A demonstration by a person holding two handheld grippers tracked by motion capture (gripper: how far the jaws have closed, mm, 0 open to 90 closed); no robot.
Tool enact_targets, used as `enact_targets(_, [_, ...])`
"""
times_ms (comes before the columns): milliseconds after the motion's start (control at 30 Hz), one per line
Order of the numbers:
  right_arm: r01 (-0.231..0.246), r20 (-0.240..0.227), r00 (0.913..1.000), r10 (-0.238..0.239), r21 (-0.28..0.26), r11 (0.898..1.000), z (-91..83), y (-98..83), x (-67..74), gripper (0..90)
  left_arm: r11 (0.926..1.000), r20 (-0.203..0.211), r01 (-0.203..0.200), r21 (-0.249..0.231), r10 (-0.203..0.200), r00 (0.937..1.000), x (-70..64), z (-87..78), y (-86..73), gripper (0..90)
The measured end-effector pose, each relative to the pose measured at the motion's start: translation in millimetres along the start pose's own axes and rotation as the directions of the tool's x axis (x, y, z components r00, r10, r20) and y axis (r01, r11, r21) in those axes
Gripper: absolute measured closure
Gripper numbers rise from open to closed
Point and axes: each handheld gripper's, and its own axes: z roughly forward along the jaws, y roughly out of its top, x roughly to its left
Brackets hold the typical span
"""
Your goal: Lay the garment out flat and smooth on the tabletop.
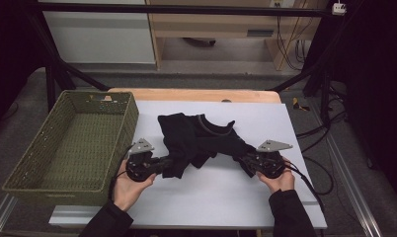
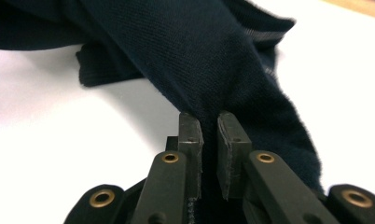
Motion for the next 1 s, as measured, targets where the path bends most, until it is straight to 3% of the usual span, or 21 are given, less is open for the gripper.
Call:
enact_targets(200, [-0.02, 0.03, 0.9993, 0.022, -0.06, 0.998, -25.7, 4.6, -11.5, 82.5, 0.9962, 0.002, 0.043, -0.076, -0.043, 0.9991, 7.7, -24.5, 9.9, 82.4])
enact_targets(267, [-0.024, 0.051, 0.9983, 0.029, -0.085, 0.996, -31.2, 4.5, -15.5, 82.5, 0.9941, -0.012, 0.041, -0.1, -0.042, 0.999, 9.0, -31.2, 12.6, 82.4])
enact_targets(367, [-0.028, 0.08, 0.9962, 0.036, -0.094, 0.995, -29.2, 1.8, -19.4, 82.0, 0.9927, -0.029, 0.041, -0.113, -0.044, 0.9986, 9.4, -36.5, 15.1, 82.4])
enact_targets(433, [-0.03, 0.088, 0.9954, 0.037, -0.083, 0.996, -18.1, -2.1, -20.5, 80.7, 0.9949, -0.038, 0.041, -0.092, -0.045, 0.9983, 11.2, -31.9, 13.1, 82.3])
enact_targets(567, [-0.03, 0.062, 0.9975, 0.032, -0.04, 0.999, 3.3, -10.5, -20.9, 68.3, 0.9983, -0.055, 0.035, -0.047, -0.038, 0.9977, 15.9, -17.8, 6.0, 82.1])
enact_targets(633, [-0.034, 0.052, 0.9979, 0.037, -0.066, 0.997, 2.1, -8.3, -17.1, 58.2, 0.9992, -0.06, 0.028, -0.029, -0.03, 0.9977, 17.8, -12.4, 3.4, 81.8])
enact_targets(700, [-0.045, 0.026, 0.9985, 0.049, -0.116, 0.992, -3.1, -1.8, -11.9, 53.5, 0.9996, -0.07, 0.021, -0.017, -0.022, 0.9973, 20.4, -9.7, 2.0, 81.4])
enact_targets(833, [-0.045, -0.049, 0.9981, 0.038, -0.17, 0.984, -5.4, 12.3, 7.4, 47.9, 0.9995, -0.074, 0.031, 0.003, -0.03, 0.9968, 23.2, -6.6, 0.1, 80.7])
enact_targets(1000, [0.008, -0.145, 0.9892, -0.026, -0.123, 0.992, 15.7, 19.5, 41.5, 46.5, 0.9992, -0.082, 0.04, 0.005, -0.039, 0.9959, 26.1, -4.9, -1.4, 80.1])
